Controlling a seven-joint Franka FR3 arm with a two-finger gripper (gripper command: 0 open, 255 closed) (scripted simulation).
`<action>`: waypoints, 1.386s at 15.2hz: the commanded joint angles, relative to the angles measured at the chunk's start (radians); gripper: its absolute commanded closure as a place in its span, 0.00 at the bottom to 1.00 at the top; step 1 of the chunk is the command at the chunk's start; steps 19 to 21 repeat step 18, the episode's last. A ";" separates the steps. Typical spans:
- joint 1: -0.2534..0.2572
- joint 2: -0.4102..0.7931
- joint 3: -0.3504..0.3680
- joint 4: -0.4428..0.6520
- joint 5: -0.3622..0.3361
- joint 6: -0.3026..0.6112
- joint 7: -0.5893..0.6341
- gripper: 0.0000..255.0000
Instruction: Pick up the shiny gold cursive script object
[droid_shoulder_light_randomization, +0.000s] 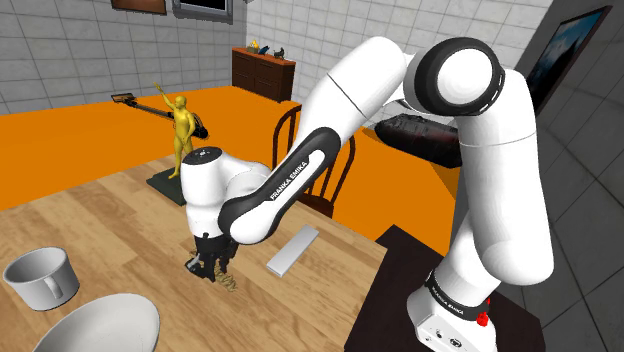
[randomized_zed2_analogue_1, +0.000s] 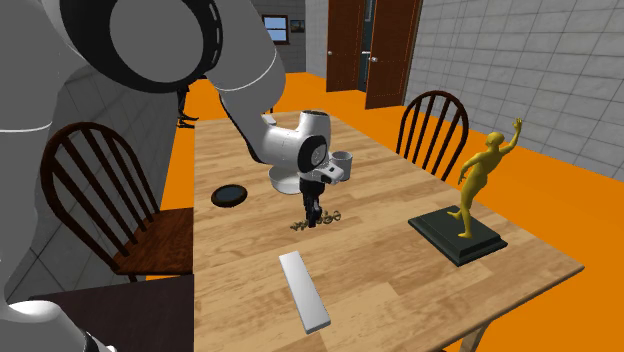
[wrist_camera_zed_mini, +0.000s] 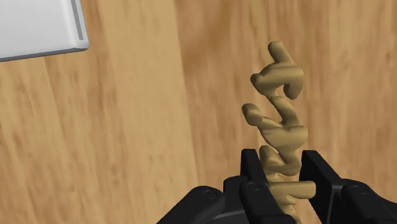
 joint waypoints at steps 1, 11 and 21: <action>0.001 0.002 0.000 0.003 0.000 -0.001 0.000 1.00; -0.034 -0.103 0.046 -0.003 0.062 -0.094 -0.040 1.00; -0.049 -0.154 0.066 0.002 0.094 -0.145 -0.060 1.00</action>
